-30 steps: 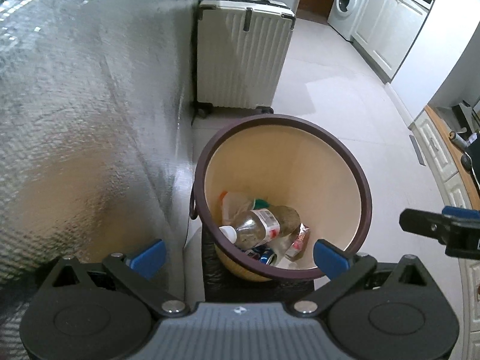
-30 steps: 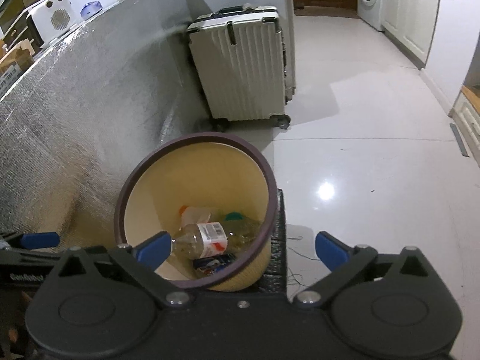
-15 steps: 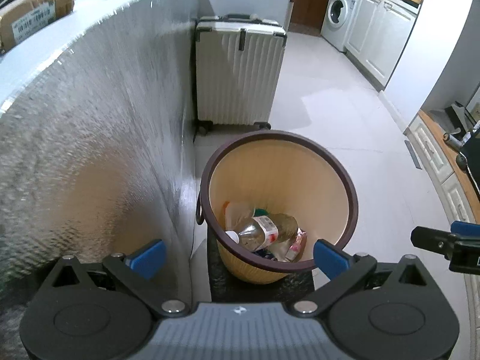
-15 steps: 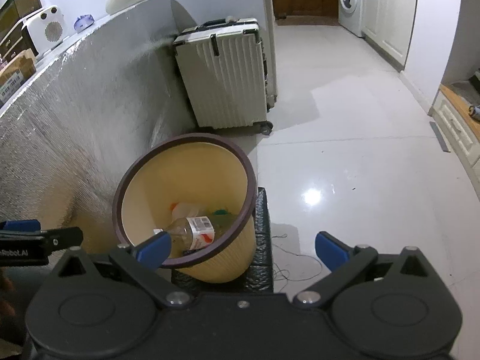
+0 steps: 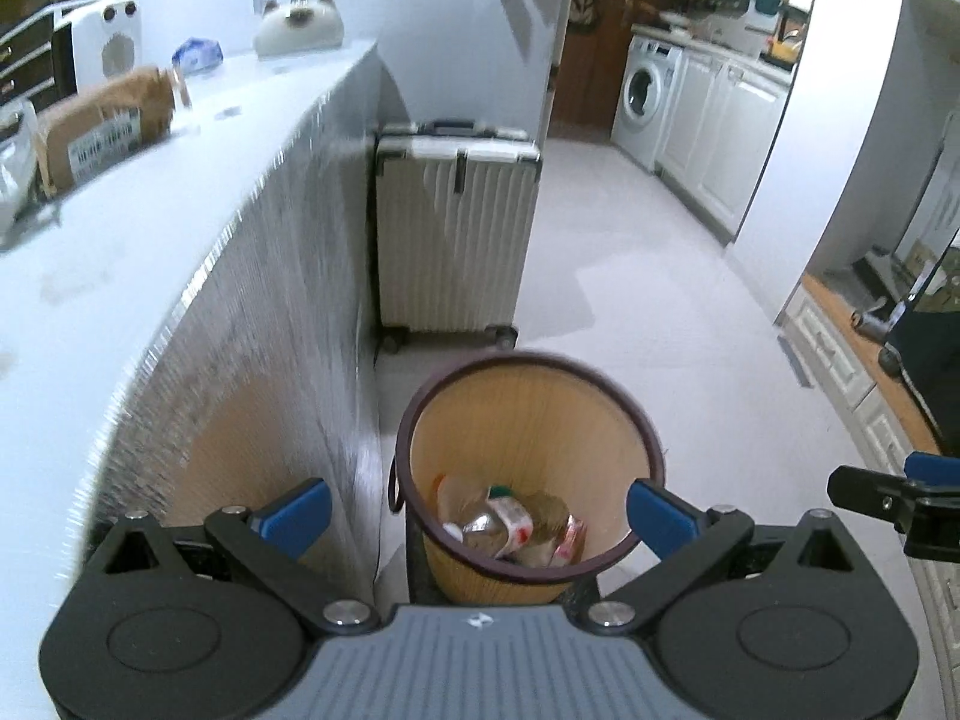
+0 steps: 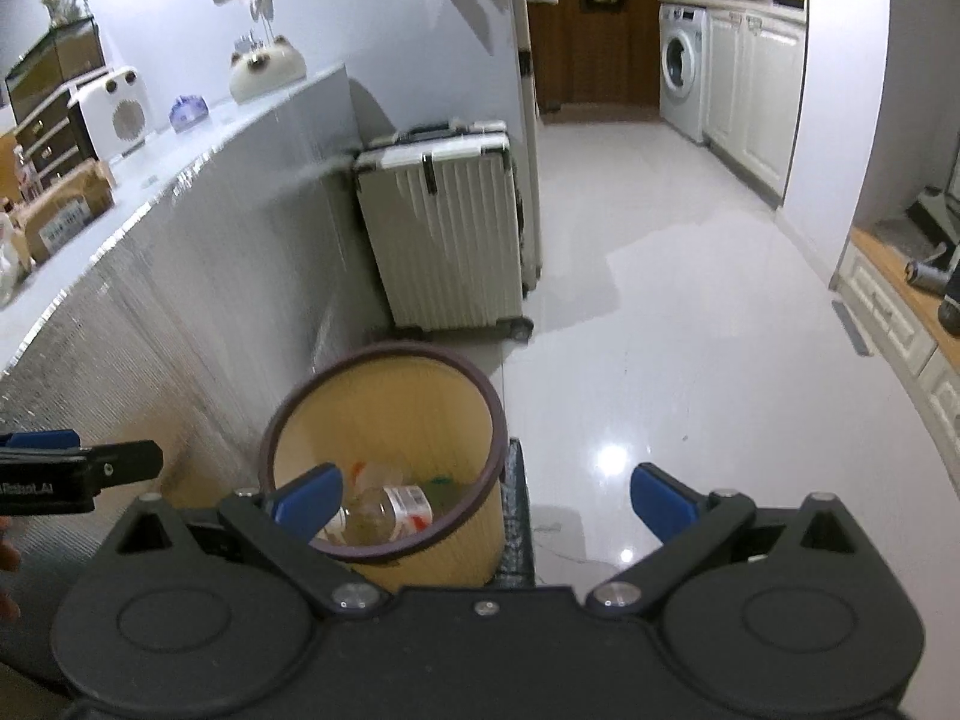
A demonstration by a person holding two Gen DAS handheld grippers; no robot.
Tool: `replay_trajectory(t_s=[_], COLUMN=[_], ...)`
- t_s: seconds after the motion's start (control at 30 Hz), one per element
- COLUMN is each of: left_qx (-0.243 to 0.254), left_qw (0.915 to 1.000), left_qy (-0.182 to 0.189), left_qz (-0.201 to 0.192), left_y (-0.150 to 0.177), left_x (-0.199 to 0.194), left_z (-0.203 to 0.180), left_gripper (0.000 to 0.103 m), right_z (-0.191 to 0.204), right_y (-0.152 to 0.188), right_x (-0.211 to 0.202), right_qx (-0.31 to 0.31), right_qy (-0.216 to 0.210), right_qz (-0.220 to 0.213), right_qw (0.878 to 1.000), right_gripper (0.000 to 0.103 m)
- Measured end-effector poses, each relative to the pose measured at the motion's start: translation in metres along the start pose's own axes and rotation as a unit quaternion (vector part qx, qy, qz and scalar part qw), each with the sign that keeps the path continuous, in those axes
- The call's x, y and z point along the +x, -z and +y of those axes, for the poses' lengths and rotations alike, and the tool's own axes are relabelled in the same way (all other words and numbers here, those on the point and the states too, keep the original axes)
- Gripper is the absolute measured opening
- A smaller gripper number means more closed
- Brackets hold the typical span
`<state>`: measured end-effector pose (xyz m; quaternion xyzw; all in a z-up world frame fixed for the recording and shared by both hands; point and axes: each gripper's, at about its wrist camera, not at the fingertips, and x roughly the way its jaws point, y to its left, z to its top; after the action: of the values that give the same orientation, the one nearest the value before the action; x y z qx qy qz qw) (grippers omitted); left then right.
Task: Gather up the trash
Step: 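Move both tools away from the wastebasket back toward the table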
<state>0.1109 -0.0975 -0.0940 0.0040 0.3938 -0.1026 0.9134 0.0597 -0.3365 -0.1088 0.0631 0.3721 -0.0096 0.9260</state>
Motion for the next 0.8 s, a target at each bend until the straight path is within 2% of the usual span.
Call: replay_trajectory(t_s=[0.2, 0.47, 0.8], left_qx=[0.008, 0.016, 0.018], left_qw=[0.9987, 0.993, 0.9811], left_qy=[0.013, 0.024, 0.001], left_qz=[-0.049, -0.115, -0.192], left_y=[-0.011, -0.027, -0.047], left_x=[-0.035, -0.08, -0.135], left_z=[-0.002, 0.003, 0.035], left_gripper=[0.103, 0.103, 0.103], right_z=[0.008, 0.033, 0.077], right_y=[-0.01, -0.029, -0.057], right_x=[-0.028, -0.061, -0.088], right_qx=[-0.007, -0.022, -0.059], right_qy=[0.001, -0.022, -0.063], right_qz=[-0.04, -0.094, -0.162], right_qw=[0.999, 0.995, 0.983], right_gripper=[0.103, 0.103, 0.103])
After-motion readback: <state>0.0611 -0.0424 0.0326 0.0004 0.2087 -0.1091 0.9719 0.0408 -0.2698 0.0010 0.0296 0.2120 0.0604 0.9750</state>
